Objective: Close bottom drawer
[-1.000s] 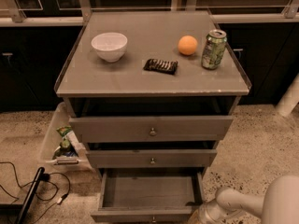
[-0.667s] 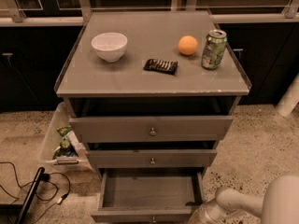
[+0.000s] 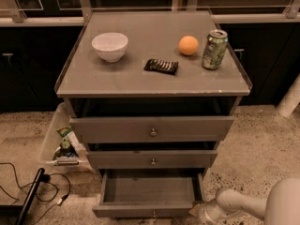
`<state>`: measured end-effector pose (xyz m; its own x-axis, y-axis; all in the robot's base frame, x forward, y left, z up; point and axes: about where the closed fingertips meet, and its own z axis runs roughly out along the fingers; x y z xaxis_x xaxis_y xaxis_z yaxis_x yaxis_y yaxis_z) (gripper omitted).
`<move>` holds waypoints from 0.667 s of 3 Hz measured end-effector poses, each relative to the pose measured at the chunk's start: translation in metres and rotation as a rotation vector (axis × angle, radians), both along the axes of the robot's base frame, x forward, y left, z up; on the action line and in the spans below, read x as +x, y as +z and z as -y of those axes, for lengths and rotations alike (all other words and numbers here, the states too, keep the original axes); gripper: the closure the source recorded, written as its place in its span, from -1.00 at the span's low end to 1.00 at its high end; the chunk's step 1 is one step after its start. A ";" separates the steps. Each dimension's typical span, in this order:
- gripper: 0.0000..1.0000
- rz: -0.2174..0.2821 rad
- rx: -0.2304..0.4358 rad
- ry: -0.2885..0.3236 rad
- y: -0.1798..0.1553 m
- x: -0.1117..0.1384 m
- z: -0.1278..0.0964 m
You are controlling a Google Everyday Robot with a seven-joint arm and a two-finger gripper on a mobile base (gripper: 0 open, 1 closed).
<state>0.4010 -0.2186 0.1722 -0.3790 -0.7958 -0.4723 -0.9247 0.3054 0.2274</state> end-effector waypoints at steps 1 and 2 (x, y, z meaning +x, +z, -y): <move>-0.62 0.060 0.007 0.008 0.008 0.020 -0.003; -0.16 0.159 0.031 0.065 0.017 0.063 -0.021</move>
Offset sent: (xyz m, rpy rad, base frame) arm 0.1425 0.0508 0.0382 0.0700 -0.3454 0.1650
